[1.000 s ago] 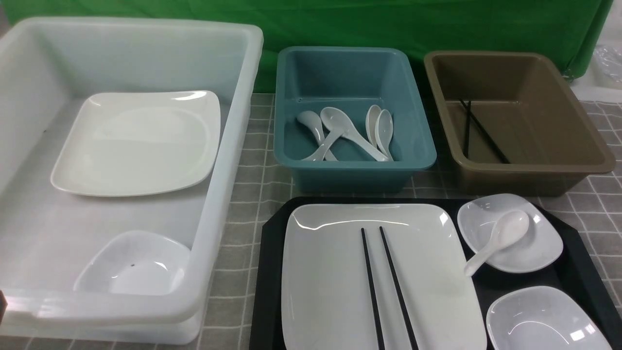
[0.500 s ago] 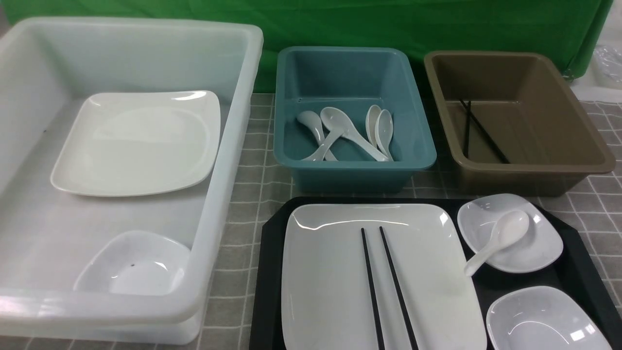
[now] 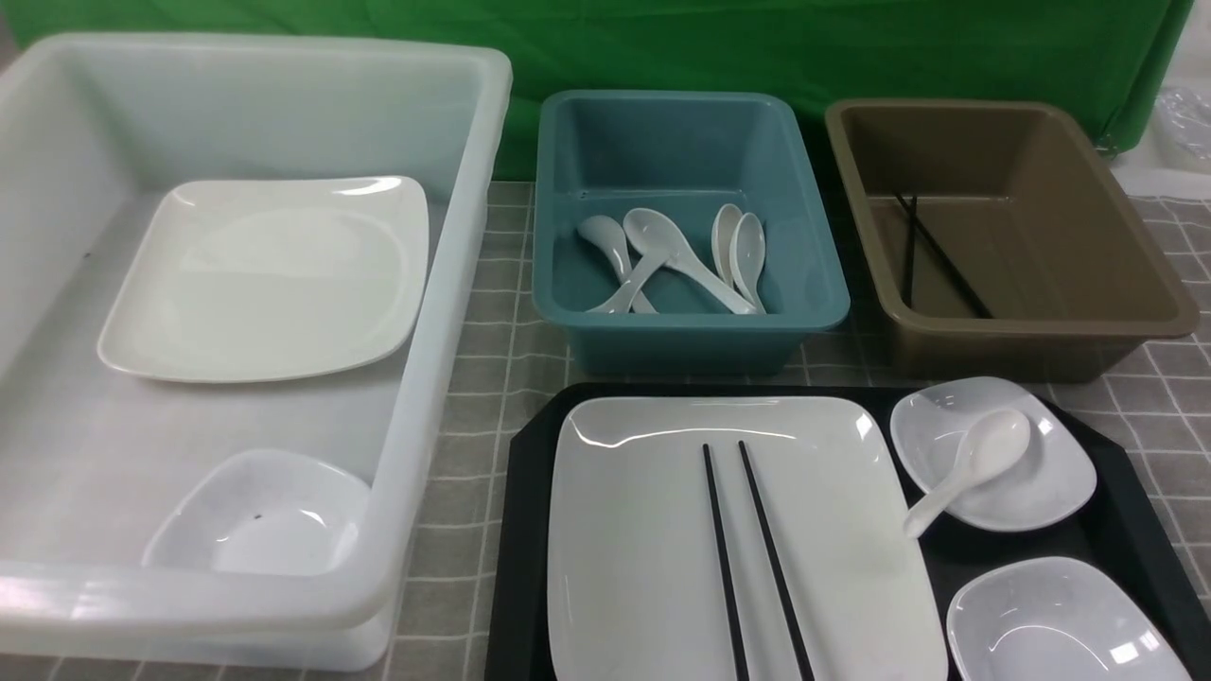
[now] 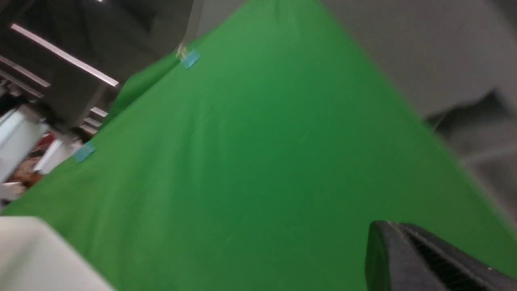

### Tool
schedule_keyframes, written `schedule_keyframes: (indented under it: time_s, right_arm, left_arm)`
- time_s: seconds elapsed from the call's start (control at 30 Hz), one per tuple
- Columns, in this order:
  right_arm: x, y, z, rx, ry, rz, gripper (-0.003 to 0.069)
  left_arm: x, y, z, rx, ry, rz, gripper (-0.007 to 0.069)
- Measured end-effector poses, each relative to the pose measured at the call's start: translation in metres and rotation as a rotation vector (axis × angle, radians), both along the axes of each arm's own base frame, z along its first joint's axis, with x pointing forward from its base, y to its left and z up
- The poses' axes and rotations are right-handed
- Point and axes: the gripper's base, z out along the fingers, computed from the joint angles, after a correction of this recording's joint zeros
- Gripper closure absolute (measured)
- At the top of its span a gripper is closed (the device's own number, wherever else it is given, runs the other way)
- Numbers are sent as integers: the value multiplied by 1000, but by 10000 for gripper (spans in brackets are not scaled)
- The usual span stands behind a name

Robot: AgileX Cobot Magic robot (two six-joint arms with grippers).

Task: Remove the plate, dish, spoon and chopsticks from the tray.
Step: Use the right arm to grab a soup spoon from the plate

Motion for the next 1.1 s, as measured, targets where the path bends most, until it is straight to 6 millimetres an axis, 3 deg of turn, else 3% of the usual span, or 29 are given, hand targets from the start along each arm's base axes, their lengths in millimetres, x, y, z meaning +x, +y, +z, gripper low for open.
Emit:
schedule_keyframes:
  time_s: [0.1, 0.2, 0.23, 0.27, 0.4, 0.47, 0.6, 0.67, 0.7, 0.77, 0.8, 0.83, 1.0, 1.1]
  right_arm:
    - [-1, -1, 7, 54, -78, 4, 418]
    - [-2, -1, 8, 29, -92, -3, 418]
    - [-2, -1, 8, 18, -95, -5, 418]
    - [-2, -1, 9, -7, -102, -11, 418]
    - [-2, -1, 10, -84, -109, -27, 418]
    - [-2, -1, 10, -87, -109, -28, 418]
    - [-2, -1, 11, -55, -123, -23, 418]
    - [-3, -1, 12, -13, -140, -15, 423]
    - [-3, -1, 15, 73, -148, 4, 455]
    - [-3, -1, 18, 130, -122, 18, 498]
    - [-3, 0, 38, 147, -88, 31, 578]
    - [-2, 1, 45, 136, -58, 33, 600]
    - [9, 6, 116, -70, 114, 90, 629]
    - [24, 12, 132, -184, 276, 150, 630]
  left_arm:
    - [-9, -5, 37, 7, -24, -63, 622]
    - [-16, -14, 83, 177, 49, -59, 622]
    - [-18, -14, 90, 189, 41, -56, 622]
    - [-20, -16, 109, 248, 74, -38, 622]
    - [-5, -16, 138, 341, 332, -23, 622]
    - [3, -16, 140, 366, 447, -29, 622]
    - [42, -21, 117, 476, 839, -137, 622]
    - [50, -23, 109, 505, 913, -182, 622]
    - [61, -29, 99, 529, 1015, -276, 622]
    - [67, -31, 94, 542, 1057, -320, 622]
    - [76, -35, 87, 559, 1112, -386, 622]
    - [80, -37, 84, 569, 1134, -412, 622]
    - [97, -40, 73, 570, 1205, -482, 622]
    - [100, -41, 71, 568, 1222, -493, 622]
